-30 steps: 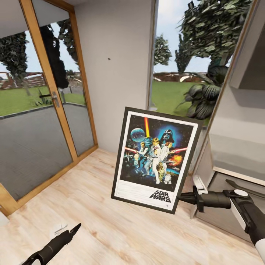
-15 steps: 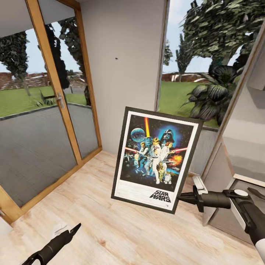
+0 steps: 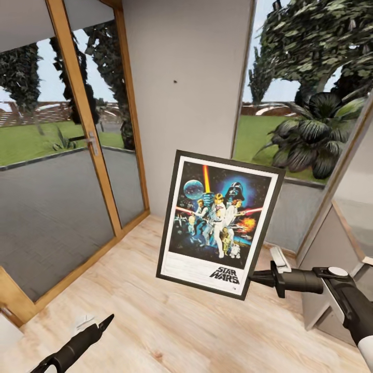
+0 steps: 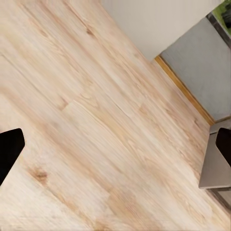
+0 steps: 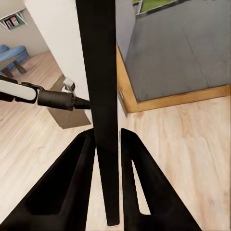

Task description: Pick up the poster from the kitchen countertop and hang it on one of the wall nails in the kitchen.

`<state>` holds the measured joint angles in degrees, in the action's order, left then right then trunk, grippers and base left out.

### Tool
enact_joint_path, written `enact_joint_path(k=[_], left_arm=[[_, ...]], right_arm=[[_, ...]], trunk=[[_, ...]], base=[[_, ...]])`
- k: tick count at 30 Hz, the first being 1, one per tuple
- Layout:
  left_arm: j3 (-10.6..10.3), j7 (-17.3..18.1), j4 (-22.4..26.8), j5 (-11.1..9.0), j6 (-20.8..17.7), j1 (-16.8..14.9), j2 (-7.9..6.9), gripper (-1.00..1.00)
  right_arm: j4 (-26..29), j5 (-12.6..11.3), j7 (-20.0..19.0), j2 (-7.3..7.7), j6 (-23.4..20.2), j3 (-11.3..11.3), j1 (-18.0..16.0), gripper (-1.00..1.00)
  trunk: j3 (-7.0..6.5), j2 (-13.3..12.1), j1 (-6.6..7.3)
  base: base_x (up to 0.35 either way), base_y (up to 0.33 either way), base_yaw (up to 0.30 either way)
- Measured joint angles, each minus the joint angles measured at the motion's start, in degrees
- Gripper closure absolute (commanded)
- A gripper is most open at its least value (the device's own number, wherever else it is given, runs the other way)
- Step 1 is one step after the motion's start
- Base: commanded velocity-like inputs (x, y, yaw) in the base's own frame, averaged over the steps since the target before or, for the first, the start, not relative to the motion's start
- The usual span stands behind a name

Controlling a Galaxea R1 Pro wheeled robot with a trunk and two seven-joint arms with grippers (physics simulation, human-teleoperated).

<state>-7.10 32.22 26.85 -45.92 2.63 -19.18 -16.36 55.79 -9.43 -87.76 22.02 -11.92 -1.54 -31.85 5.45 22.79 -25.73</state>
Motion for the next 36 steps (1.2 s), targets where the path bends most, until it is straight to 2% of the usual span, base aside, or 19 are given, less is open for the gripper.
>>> enact_joint_path(k=[36], left_arm=[[0.00,0.09,0.02,-0.06,0.00,0.00,0.00,-1.00]], right_arm=[[0.01,-0.92,0.46,-0.02,0.05,0.06,0.09,1.00]], trunk=[[0.00,0.00,0.00]], base=[[0.209,0.308,0.000]])
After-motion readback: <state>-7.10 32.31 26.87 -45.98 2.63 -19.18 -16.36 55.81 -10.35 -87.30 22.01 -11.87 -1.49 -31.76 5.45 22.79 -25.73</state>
